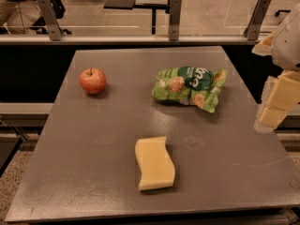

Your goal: Move green rice chip bag near apple

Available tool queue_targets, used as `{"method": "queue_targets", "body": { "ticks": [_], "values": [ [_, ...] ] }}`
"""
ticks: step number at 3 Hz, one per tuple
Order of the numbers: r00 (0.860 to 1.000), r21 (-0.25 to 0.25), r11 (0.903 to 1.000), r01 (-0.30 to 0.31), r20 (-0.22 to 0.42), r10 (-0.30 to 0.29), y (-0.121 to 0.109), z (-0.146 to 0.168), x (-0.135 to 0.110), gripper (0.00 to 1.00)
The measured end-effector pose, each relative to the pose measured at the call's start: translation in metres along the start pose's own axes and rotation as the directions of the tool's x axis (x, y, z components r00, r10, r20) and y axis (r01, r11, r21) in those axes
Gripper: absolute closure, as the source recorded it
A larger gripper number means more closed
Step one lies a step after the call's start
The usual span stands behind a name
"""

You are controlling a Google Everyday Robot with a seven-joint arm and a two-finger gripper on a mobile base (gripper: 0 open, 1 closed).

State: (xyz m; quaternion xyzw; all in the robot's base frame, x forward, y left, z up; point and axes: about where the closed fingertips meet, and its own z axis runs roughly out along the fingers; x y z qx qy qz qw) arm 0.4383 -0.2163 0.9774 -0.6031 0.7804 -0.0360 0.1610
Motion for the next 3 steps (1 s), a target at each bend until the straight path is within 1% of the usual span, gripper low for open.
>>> {"method": "queue_targets", "body": {
  "ticks": [1,2,3],
  "values": [
    [1.0,0.002,1.0,0.0,0.001,0.0,0.0,0.0,0.0,0.0],
    [0.999,0.007,0.9998,-0.017,0.038,0.017,-0.014,0.007,-0.009,0.0],
    [0.995,0.011,0.9985,-0.055,0.081,0.053,-0.042,0.023,-0.023,0.0]
  ]
}}
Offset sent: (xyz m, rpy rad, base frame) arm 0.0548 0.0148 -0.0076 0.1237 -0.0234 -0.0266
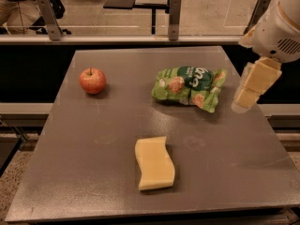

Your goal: Move green rice chip bag near apple

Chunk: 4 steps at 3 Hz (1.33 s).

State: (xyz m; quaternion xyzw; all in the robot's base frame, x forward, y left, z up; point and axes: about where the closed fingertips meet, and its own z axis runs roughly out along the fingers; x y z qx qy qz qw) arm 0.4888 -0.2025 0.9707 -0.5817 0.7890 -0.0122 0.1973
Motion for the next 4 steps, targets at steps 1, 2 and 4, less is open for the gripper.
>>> {"method": "queue_targets", "body": {
  "ticks": [1,2,4],
  "values": [
    [0.998,0.003,0.9983,-0.058,0.033,0.058,-0.026,0.024,-0.013,0.0],
    [0.988,-0.034,0.9916,-0.125,0.085,0.128,-0.045,0.052,-0.031,0.0],
    [0.975,-0.105,0.9761,-0.191,0.099,0.201,-0.051,0.096,-0.039,0.0]
  ]
}}
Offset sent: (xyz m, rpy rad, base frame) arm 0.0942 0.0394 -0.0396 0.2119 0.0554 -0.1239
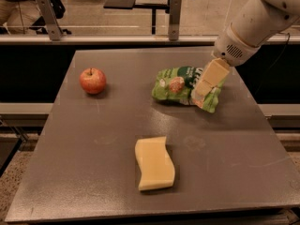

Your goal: Move green rice chip bag near apple

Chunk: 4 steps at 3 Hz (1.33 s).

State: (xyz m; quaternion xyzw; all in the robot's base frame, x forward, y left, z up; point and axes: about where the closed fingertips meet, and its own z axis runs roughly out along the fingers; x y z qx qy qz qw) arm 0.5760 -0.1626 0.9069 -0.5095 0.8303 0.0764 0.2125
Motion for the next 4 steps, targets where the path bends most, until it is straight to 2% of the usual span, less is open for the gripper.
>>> {"method": "queue_targets", "body": {
  "ticks": [2,3,4],
  "values": [
    [0.999,-0.026,0.9995,0.017,-0.051,-0.018,0.0,0.027,0.011,0.0],
    [0.997,-0.035,0.999,0.028,-0.077,-0.031,0.0,0.035,0.015,0.17],
    [0.996,-0.048,0.9984,0.03,-0.086,-0.034,-0.004,0.039,0.015,0.41]
  ]
}}
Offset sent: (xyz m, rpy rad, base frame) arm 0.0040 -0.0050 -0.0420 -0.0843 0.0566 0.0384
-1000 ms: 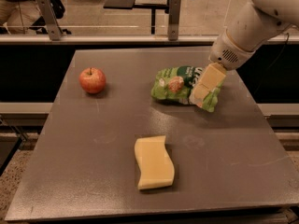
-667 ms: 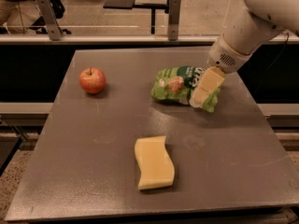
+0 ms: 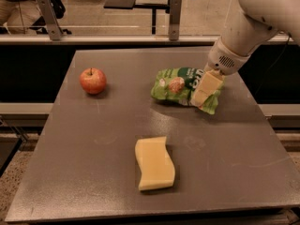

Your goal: Move green rice chip bag near apple

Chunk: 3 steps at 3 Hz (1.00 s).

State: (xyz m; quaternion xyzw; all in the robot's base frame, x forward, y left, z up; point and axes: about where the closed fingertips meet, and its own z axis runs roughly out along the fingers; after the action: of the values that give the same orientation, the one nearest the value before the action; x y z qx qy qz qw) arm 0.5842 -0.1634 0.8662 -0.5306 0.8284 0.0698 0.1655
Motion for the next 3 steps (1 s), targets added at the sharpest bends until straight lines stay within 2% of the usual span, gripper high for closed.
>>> {"method": "queue_targets", "body": {
  "ticks": [1,2,3],
  "values": [
    [1.0,-0.001,1.0,0.002,0.007,-0.002,-0.009,-0.004,-0.006,0.7],
    [0.999,0.011,0.9996,0.025,0.03,-0.025,-0.019,-0.014,-0.026,0.99],
    [0.997,0.011,0.9985,0.053,0.056,-0.054,-0.026,-0.02,-0.049,1.0]
  ]
}}
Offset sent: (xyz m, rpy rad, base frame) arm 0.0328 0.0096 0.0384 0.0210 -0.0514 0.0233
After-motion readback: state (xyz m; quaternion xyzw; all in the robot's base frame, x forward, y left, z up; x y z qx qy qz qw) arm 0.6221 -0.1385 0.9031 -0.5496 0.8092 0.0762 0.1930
